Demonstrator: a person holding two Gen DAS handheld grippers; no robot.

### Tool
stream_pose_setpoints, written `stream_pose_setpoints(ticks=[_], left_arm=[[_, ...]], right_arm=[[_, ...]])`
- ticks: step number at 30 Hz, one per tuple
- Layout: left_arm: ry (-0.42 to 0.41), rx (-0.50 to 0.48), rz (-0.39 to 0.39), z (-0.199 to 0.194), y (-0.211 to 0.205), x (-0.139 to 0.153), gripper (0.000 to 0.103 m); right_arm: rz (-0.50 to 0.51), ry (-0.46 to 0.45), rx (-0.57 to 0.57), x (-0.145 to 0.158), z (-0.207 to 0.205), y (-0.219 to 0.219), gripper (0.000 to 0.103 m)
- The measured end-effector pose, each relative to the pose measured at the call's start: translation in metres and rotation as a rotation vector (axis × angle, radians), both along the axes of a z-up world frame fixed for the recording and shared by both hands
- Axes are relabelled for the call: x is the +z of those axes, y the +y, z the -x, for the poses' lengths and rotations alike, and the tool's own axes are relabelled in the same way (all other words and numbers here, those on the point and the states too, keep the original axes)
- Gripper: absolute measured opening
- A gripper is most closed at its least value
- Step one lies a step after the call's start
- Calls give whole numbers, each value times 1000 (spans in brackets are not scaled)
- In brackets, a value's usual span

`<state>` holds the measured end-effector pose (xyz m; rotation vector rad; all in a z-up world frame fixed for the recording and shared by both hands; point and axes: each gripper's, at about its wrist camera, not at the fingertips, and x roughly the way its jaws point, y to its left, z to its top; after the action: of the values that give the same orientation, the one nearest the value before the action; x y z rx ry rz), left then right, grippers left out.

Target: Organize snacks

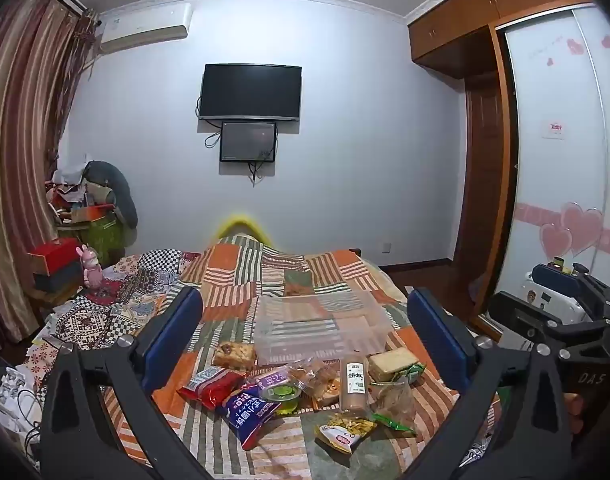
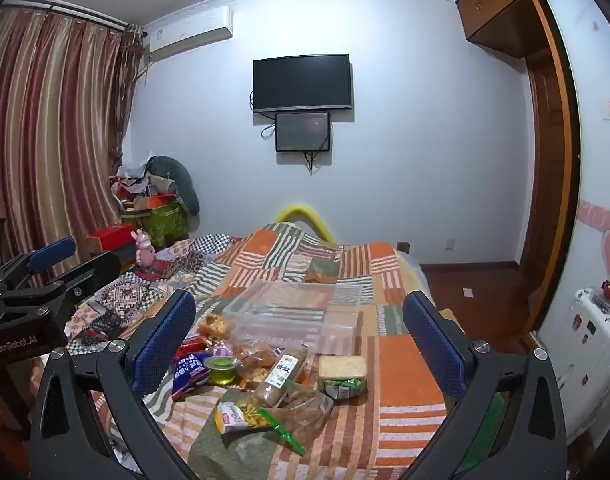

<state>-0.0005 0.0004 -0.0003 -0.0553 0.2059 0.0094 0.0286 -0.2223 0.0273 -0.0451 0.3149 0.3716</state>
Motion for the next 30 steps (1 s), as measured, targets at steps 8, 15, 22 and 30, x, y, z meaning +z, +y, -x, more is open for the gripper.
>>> stream_pose_setpoints(ticks=[8, 15, 22, 30], left_arm=[[12, 2, -10, -7, -3, 0, 103], [-1, 7, 3, -4, 2, -1, 103], [-5, 3, 5, -1, 4, -1, 103], [-8, -1, -4, 0, 1, 0, 103]], right_arm=[[5, -12, -5, 0, 2, 3, 103], [9, -12, -6, 0, 5, 8, 103], [5, -12, -5, 0, 4, 5, 103], [-1, -15, -7, 0, 1, 4, 103]])
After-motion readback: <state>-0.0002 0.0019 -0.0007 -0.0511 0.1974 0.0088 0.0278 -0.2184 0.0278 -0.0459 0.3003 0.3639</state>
